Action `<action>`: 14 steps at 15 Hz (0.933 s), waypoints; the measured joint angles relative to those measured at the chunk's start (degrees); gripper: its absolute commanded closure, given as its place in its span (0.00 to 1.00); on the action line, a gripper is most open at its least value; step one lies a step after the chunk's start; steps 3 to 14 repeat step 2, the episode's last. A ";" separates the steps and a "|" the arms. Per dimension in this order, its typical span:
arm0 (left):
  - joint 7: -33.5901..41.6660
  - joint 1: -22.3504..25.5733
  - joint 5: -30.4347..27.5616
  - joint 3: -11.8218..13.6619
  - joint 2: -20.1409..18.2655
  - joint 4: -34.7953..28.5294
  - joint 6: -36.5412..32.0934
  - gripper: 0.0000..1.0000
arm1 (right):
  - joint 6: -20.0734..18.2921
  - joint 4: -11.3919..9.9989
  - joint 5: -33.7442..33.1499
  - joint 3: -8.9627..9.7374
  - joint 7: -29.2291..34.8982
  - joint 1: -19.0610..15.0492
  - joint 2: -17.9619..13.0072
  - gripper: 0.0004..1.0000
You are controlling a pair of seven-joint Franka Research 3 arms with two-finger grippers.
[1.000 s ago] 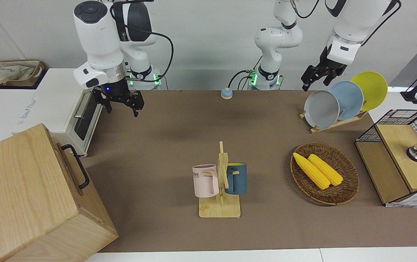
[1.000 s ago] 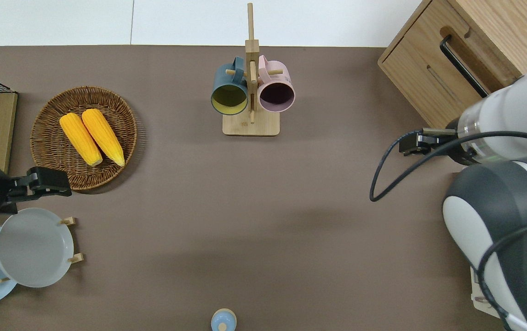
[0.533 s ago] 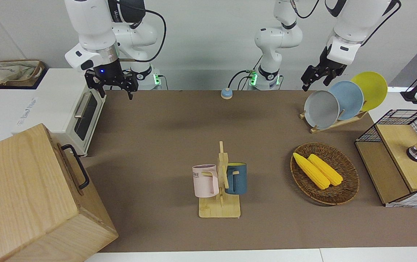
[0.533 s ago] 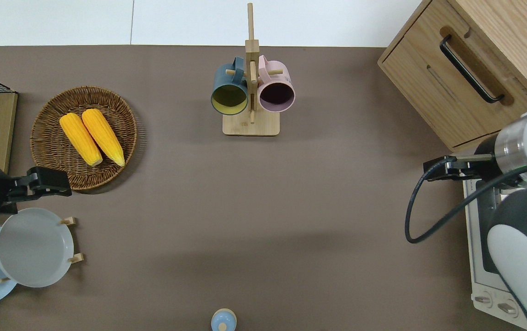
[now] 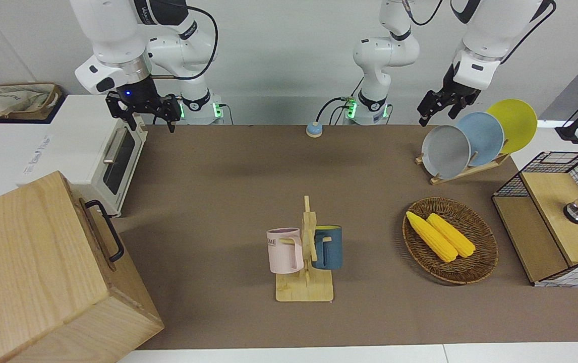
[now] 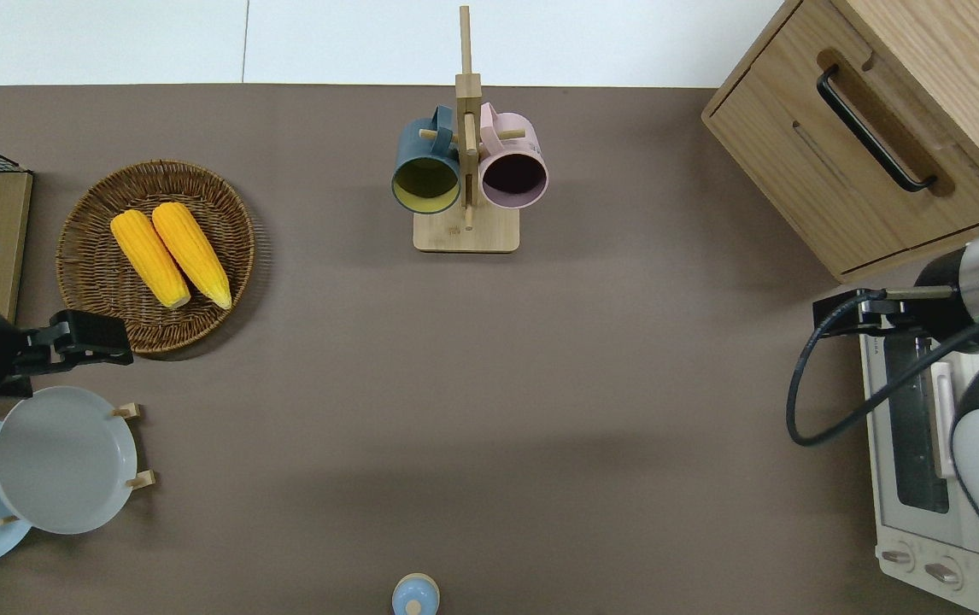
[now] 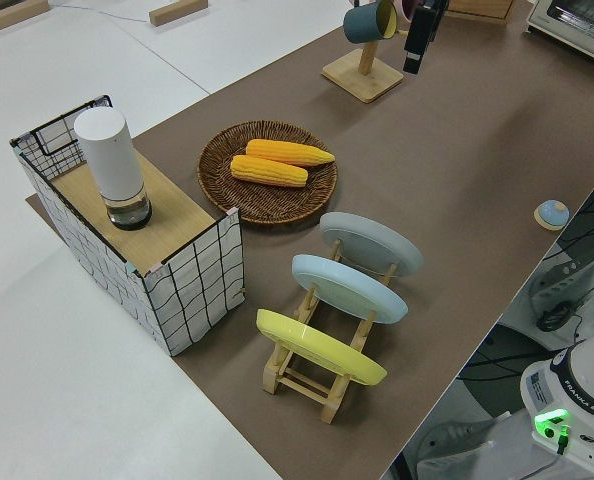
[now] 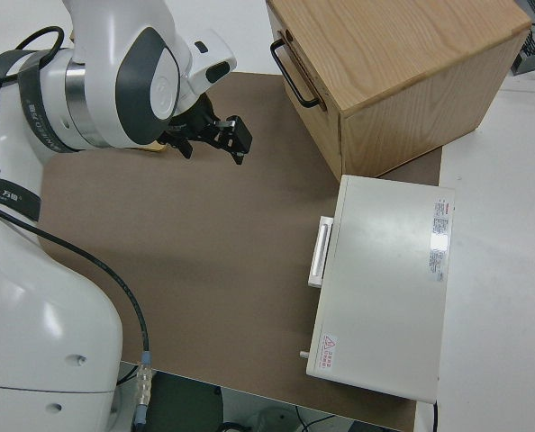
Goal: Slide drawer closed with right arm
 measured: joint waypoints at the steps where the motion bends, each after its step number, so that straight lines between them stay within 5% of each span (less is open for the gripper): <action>1: 0.00 0.00 0.00 0.00 0.00 0.00 0.00 0.01 | 0.00 0.01 0.00 0.10 0.00 0.00 -0.07 0.01; 14: 0.00 0.00 0.00 0.00 0.00 0.00 0.00 0.01 | 0.00 0.01 0.01 0.15 0.00 0.00 -0.13 0.01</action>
